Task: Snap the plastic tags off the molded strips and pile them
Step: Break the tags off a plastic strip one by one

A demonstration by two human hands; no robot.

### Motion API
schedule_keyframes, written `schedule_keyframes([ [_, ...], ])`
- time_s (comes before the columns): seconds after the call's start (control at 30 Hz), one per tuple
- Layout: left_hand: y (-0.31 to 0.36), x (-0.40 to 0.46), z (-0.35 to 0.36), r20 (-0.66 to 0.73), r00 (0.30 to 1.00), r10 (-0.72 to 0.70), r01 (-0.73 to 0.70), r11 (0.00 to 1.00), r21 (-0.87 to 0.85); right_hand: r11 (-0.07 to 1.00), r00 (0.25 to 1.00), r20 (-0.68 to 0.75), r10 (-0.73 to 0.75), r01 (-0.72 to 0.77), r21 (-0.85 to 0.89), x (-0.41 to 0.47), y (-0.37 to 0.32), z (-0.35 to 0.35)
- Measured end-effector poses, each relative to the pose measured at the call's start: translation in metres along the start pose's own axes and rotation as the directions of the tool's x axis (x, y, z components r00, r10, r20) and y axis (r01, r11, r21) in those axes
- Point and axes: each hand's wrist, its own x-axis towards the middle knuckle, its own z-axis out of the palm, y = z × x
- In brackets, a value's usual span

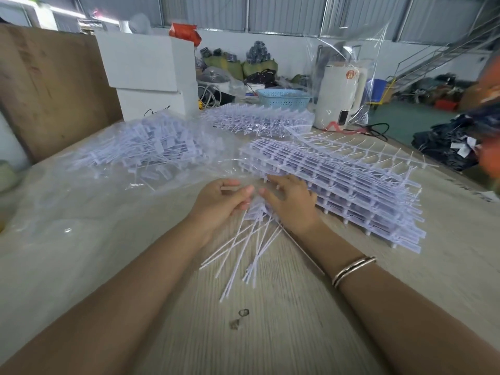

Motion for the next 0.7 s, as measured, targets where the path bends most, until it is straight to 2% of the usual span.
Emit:
schedule_keyframes([
  [0.07,-0.001,-0.002,-0.002,-0.015,0.996,0.085,-0.078,0.960,0.270,0.994,0.996,-0.087,-0.032,0.041,0.097,-0.002,-0.001,-0.009],
  [0.13,0.001,-0.008,-0.009,0.024,0.982,0.187,-0.168,0.809,0.564,0.991,0.994,-0.106,0.013,0.001,0.133,-0.002,0.001,-0.027],
  [0.2,0.007,-0.014,-0.017,0.068,0.980,0.185,-0.172,0.632,0.755,0.990,0.992,0.022,0.127,-0.128,0.051,-0.002,0.004,-0.052],
  [0.27,0.017,-0.021,-0.019,0.109,0.990,0.086,-0.138,0.488,0.862,0.971,0.935,0.268,0.232,-0.208,-0.117,-0.006,0.004,-0.070],
  [0.33,0.021,-0.028,-0.014,0.171,0.985,-0.027,-0.146,0.394,0.907,0.953,0.837,0.470,0.281,-0.186,-0.240,-0.012,0.000,-0.073],
  [0.43,0.020,-0.034,0.001,0.236,0.970,-0.051,-0.203,0.359,0.911,0.976,0.765,0.606,0.218,-0.182,-0.122,-0.022,-0.019,-0.060],
  [0.5,0.018,-0.032,0.006,0.263,0.964,-0.039,-0.230,0.374,0.898,0.985,0.744,0.653,0.145,-0.170,-0.024,-0.027,-0.031,-0.049],
  [0.6,0.022,-0.029,-0.003,0.390,0.918,-0.072,-0.312,0.479,0.821,0.992,0.733,0.679,0.050,-0.116,0.051,-0.030,-0.038,-0.038],
  [0.63,0.022,-0.028,-0.006,0.427,0.900,-0.081,-0.344,0.469,0.813,0.988,0.738,0.673,0.041,-0.131,0.085,-0.030,-0.037,-0.037],
  [0.7,0.018,-0.023,-0.010,0.453,0.889,-0.071,-0.397,0.374,0.838,0.973,0.773,0.631,0.060,-0.187,0.136,-0.029,-0.033,-0.037],
])
